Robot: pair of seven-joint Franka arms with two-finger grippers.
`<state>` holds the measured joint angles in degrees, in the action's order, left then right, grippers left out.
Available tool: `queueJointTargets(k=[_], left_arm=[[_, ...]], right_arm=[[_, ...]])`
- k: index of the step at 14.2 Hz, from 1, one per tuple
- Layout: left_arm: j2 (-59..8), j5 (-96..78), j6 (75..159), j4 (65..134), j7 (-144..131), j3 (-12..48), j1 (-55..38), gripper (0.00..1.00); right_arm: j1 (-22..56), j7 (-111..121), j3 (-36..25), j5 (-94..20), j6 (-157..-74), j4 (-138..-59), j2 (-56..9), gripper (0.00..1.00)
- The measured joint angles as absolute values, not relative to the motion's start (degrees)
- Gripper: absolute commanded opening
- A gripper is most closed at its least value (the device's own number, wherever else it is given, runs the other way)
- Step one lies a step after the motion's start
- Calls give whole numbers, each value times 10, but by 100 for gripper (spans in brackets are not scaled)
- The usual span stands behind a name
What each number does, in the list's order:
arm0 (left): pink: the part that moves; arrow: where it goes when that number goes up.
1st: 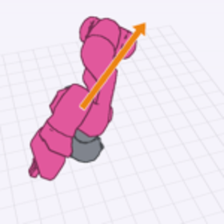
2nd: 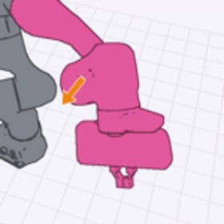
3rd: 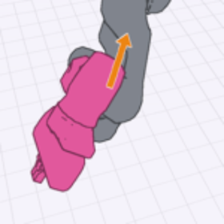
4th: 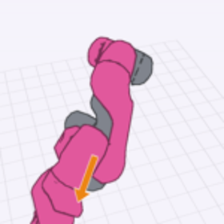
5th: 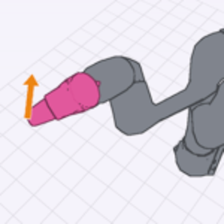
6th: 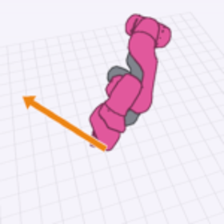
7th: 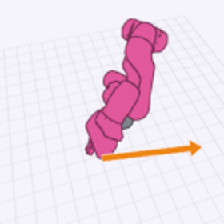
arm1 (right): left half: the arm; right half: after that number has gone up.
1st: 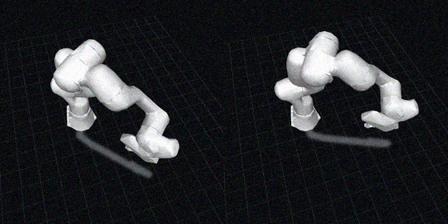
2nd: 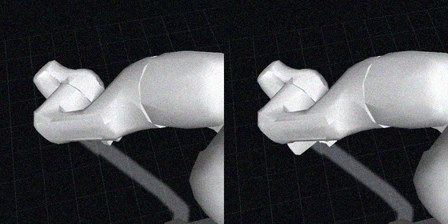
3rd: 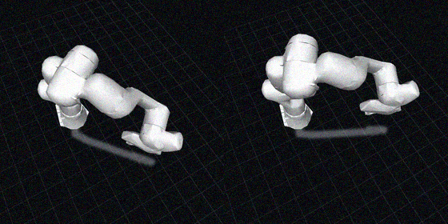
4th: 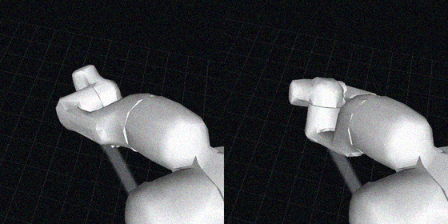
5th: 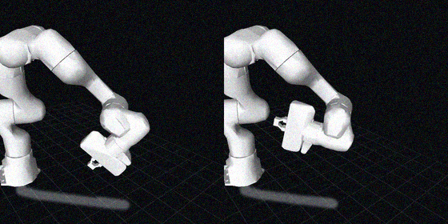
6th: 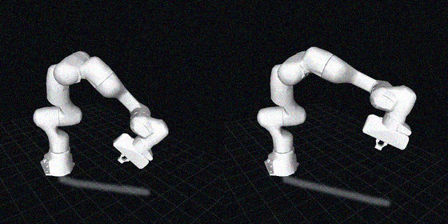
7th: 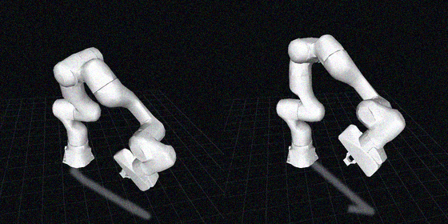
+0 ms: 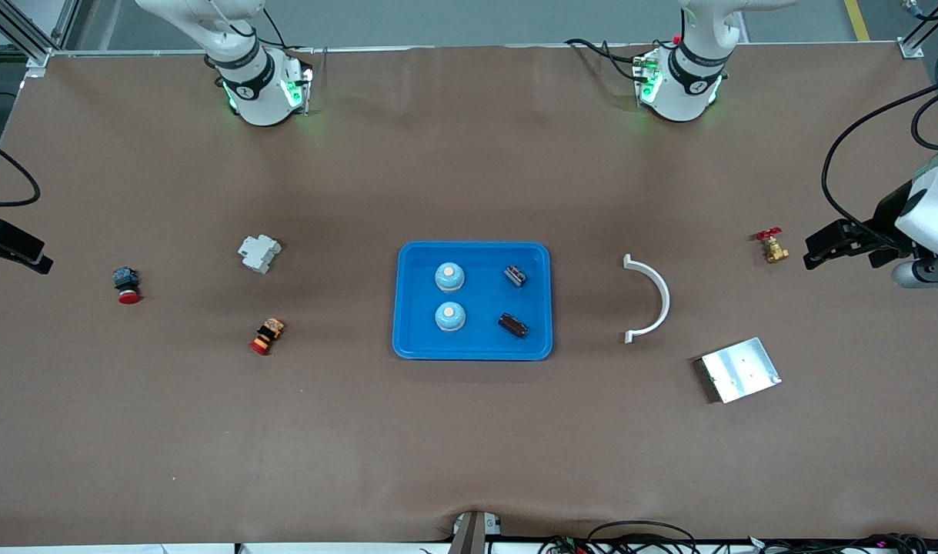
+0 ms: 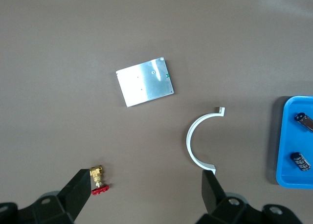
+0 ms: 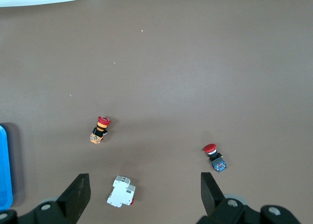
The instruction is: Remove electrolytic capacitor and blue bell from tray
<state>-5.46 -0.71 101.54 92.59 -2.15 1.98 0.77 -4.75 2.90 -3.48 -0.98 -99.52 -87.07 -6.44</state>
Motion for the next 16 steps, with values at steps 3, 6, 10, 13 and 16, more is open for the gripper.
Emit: queueJointTargets(k=[3, 6, 10, 13, 16], left_arm=[[-55, -7, 1015, 926, -21, 20, 8, 100], [-55, -7, 1015, 926, -21, 20, 8, 100], [-55, -33, 1015, 922, -50, 21, 7, 100], [-54, -58, 1016, 914, -144, 26, 5, 100], [-50, -60, 1016, 896, -231, 75, 2, 100]], right_arm=[[-47, 10, -34, -10, -995, -871, -64, 100], [-47, 4, -34, -10, -995, -872, -64, 100], [-47, 4, -34, -10, -995, -873, -64, 100], [-47, 4, -34, -10, -990, -874, -64, 100], [-47, 4, -34, -20, -989, -874, -61, 100]])
